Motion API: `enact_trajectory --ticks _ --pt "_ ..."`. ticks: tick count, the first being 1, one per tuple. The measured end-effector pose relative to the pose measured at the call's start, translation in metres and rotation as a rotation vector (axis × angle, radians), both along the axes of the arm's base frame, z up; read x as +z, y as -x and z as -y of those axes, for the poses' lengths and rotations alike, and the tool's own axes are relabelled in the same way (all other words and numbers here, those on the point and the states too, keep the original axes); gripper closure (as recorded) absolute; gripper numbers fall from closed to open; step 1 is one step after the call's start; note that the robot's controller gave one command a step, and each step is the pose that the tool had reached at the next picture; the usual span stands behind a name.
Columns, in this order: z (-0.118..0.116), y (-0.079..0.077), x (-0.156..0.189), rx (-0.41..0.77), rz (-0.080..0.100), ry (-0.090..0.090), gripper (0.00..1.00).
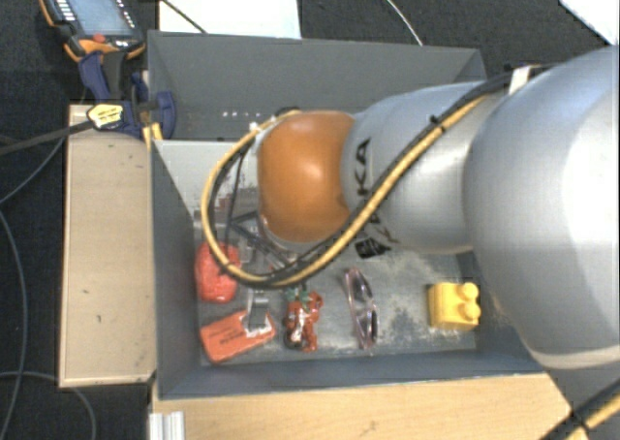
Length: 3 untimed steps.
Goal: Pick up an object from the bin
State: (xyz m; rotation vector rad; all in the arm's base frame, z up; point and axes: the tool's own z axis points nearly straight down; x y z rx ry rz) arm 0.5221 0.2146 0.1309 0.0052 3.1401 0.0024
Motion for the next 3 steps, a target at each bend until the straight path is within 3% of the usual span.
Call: enact_trajectory --ticks 1,2,3 --pt "-0.033 0.039 -0.056 0.507 0.008 -0.004 0.0" --pt "-0.027 0.043 -0.001 0.304 0.002 -0.001 0.0" --pt "-0.034 0.037 -0.056 0.505 0.011 -0.005 0.0"
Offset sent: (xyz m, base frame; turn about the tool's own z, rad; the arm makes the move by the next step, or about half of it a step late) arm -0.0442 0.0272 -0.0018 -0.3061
